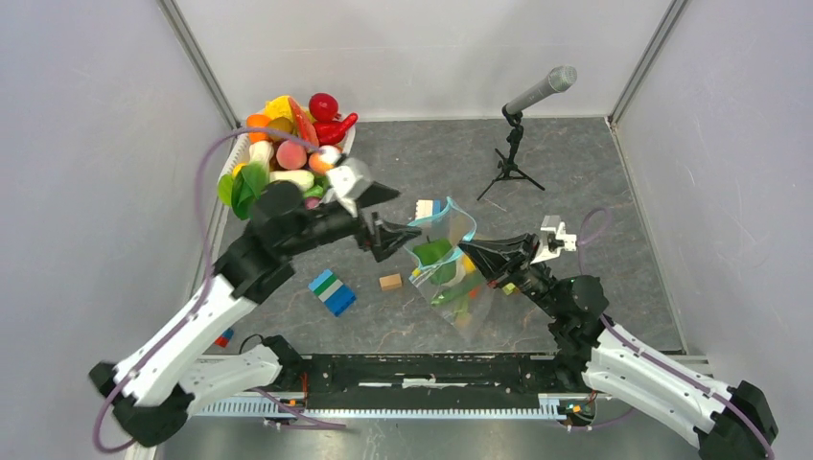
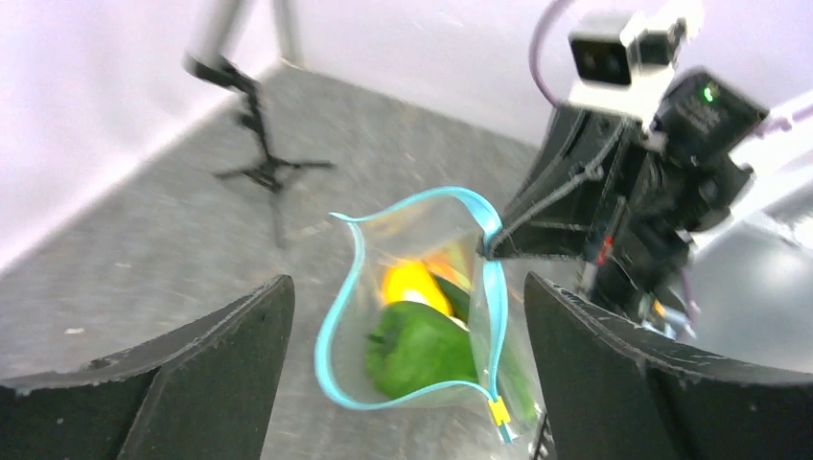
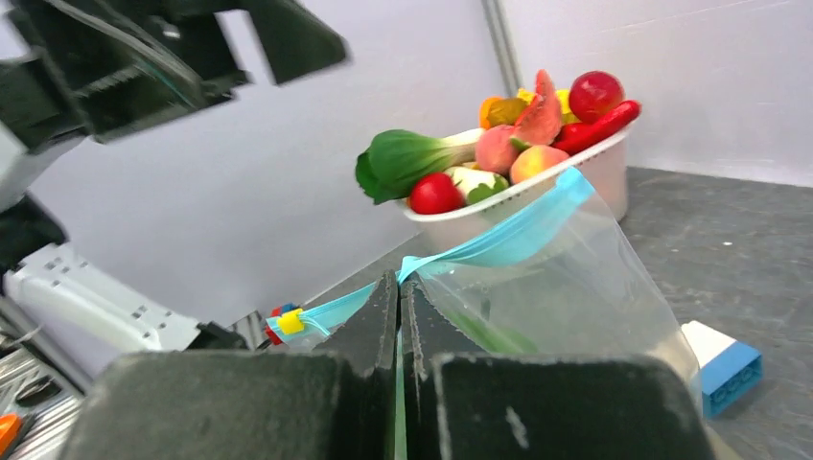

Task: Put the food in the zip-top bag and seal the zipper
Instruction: Place the fake vegetable in the zipper food storage bag, then pick up the fake fruit from the bin.

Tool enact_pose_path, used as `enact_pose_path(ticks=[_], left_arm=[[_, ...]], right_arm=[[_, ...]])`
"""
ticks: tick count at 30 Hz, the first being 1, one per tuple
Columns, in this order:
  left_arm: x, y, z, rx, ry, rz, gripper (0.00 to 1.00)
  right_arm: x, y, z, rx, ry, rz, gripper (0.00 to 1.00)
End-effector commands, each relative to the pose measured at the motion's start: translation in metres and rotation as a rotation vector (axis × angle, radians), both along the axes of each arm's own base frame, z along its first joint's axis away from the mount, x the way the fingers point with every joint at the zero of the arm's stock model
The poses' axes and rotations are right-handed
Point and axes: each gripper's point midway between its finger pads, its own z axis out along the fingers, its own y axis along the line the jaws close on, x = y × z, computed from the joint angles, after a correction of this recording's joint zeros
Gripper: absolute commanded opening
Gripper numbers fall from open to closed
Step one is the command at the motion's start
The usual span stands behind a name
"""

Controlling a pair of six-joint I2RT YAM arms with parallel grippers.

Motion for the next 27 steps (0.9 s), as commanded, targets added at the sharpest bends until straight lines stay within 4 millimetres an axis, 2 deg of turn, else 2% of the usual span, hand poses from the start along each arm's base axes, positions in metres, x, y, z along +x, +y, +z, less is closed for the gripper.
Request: enact_pose_path(ticks=[1, 2, 4, 6, 7, 9, 12, 18, 23, 27], left_arm=[[0.042, 0.045, 0.0, 0.007, -0.049, 0.364, 0.96], [0.051, 0.056, -0.009, 0.044, -0.041, 0.442, 0.96], [0.071, 0.077, -0.022, 0.111, -0.023, 0.594, 1.0], [0.087, 0.094, -0.03, 0.162, -0.011, 0.702, 1.0], [0.095, 0.098, -0.033, 0.176, 0.003, 0.733, 1.0], [0.115, 0.111, -0.034, 0.164, 0.056, 0.797, 1.0], [0.142, 0.128, -0.035, 0.119, 0.144, 0.88, 1.0], [0.183, 0.165, -0.032, 0.004, 0.166, 1.045, 0.99], [0.216, 0.195, -0.045, 0.024, 0.194, 1.17, 0.98], [0.239, 0.225, -0.038, 0.014, 0.181, 1.236, 0.97]], right_arm=[[0.032, -0.011, -0.001, -0.045, 0.04, -0.171, 0.01], [0.034, -0.008, -0.01, -0.057, 0.059, -0.167, 0.02], [0.033, 0.008, -0.013, -0.117, 0.082, -0.102, 0.03], [0.024, 0.031, 0.0, -0.2, 0.023, 0.022, 0.03], [0.021, 0.036, 0.01, -0.2, -0.006, 0.051, 0.03], [0.024, 0.035, 0.021, -0.188, -0.032, 0.03, 0.03], [0.026, 0.029, 0.025, -0.197, -0.046, -0.004, 0.04], [0.017, 0.027, 0.01, -0.184, -0.015, 0.029, 0.04], [0.02, 0.029, 0.0, -0.214, 0.007, 0.027, 0.04], [0.022, 0.031, -0.003, -0.227, 0.012, 0.027, 0.04]])
